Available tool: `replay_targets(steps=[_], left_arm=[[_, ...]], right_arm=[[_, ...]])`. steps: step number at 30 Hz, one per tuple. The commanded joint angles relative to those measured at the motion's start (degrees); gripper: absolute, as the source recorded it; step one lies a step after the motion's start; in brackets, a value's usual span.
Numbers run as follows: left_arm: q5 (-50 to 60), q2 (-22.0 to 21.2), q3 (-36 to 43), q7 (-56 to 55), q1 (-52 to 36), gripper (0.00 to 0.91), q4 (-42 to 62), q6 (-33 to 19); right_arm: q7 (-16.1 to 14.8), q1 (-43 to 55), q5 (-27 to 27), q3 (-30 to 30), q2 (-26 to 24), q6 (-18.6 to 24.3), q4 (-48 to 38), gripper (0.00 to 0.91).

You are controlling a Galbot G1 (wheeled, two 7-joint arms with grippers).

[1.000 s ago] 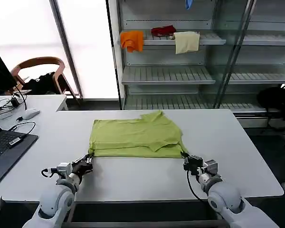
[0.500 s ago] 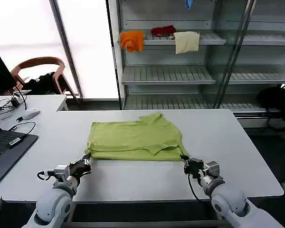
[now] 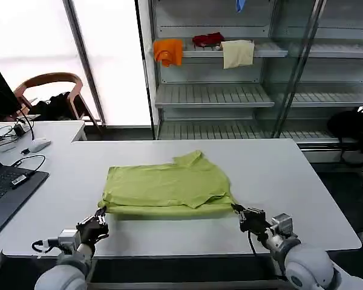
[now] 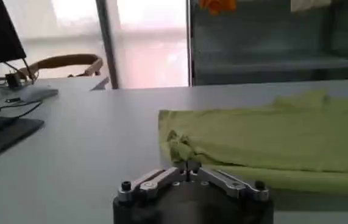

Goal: Fold and organize the clothes.

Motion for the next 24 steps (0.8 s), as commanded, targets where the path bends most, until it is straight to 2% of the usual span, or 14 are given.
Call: replay_targets(steps=[1,8,11,12,13,14,15,20,24], left_arm=[[1.3,-0.5,-0.7,-4.2,9.4,0.010,-7.5,-0.6],[3.3,-1.5,-1.0,-6.8,15.9,0.010,-10.0,-1.2],[3.8,-1.8,-1.6,-7.7,17.7,0.050,-10.7,-0.9],[4.1,-1.8,-1.6,-7.8,18.1,0.212,-10.8,-0.8],[4.5,-1.9,-1.4,-7.9,19.1,0.907,-10.7,-0.8],[5.1,-2.0,-1.2,-8.0,19.5,0.907,-10.5,-0.9],[5.7,-2.2,-1.0,-8.1,19.6,0.907,-10.1,-1.2],[7.4,-2.5,-0.5,-8.3,16.6,0.907,-8.1,-0.3],[8.1,-1.8,-1.8,-8.6,15.2,0.907,-9.5,0.7]], right_arm=[[0.0,-5.5,1.5,1.0,-2.6,1.8,4.5,0.000],[1.5,-15.3,-0.7,4.0,-2.7,1.6,9.0,0.000],[1.6,-17.9,-0.9,5.9,-3.0,1.7,9.5,0.000],[1.7,-18.6,-1.0,6.3,-3.1,1.7,9.5,0.000],[1.8,-19.1,-1.0,6.8,-3.2,1.7,9.5,0.000],[1.8,-19.6,-1.0,7.2,-3.2,1.7,9.4,0.101],[1.8,-19.9,-1.2,7.3,-3.2,1.8,9.3,0.907],[2.0,-19.6,-2.7,6.2,-2.4,1.7,8.4,0.907],[4.3,-20.6,-2.4,7.9,-2.1,1.7,9.3,0.907]])
